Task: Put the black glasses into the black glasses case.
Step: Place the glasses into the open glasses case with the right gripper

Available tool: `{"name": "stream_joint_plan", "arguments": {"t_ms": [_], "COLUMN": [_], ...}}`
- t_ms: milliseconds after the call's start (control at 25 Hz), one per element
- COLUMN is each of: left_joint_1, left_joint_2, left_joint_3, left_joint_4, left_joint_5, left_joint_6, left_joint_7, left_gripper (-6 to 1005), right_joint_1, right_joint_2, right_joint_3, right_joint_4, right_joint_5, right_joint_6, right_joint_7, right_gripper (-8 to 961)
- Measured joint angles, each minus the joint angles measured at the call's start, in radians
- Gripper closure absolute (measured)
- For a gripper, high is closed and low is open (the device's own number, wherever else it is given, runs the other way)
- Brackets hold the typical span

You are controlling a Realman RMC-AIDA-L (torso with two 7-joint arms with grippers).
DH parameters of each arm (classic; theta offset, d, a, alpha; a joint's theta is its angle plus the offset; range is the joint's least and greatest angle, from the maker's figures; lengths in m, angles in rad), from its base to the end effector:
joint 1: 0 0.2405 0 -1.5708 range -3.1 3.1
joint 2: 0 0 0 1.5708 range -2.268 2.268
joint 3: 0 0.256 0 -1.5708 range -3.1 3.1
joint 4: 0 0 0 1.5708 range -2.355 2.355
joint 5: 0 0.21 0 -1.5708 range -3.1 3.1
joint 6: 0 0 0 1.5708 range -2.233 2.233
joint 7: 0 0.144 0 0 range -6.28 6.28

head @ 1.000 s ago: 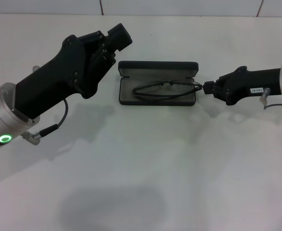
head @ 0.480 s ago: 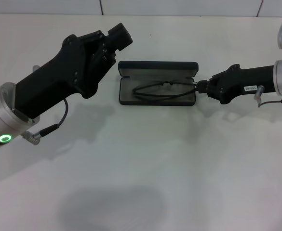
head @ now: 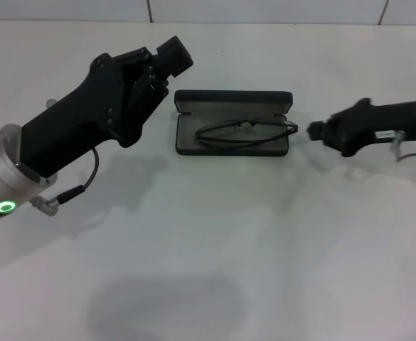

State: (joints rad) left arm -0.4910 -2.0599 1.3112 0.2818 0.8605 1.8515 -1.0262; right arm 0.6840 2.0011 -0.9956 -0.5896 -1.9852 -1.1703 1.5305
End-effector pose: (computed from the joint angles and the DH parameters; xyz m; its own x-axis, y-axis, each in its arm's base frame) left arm -0.2055 0.2872 -0.0039 0.2826 0.0873 0.9552 0.3151 -0.9491 -0.0064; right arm 0.2457 0.3977 -0.0123 0.8939 -0.3586 -0.2688 -0.4338 -0.8430 -0.3180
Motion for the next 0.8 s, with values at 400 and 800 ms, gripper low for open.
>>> {"name": "stream_joint_plan", "arguments": {"t_ms": [400, 800], "left_joint_1": [-0.009, -0.013], "left_joint_2": [0.001, -0.001], "left_joint_3": [-0.001, -0.001], "left_joint_4": [0.001, -0.001], "left_joint_5": [0.000, 0.000], "left_joint_6": [-0.001, -0.002], "left_joint_7": [0.000, 0.000], "left_gripper": [949, 949], "right_joint_1": [-0.047, 0.044], "right_joint_2": [0.000, 0.012], "right_joint_3": [0.000, -0.007], "right_joint_4": [-0.056, 0.066], "right_joint_5": [-0.029, -0.046], "right_joint_6": [0.042, 0.089], "right_joint_7": [0.020, -0.043], "right_gripper": [869, 863]}}
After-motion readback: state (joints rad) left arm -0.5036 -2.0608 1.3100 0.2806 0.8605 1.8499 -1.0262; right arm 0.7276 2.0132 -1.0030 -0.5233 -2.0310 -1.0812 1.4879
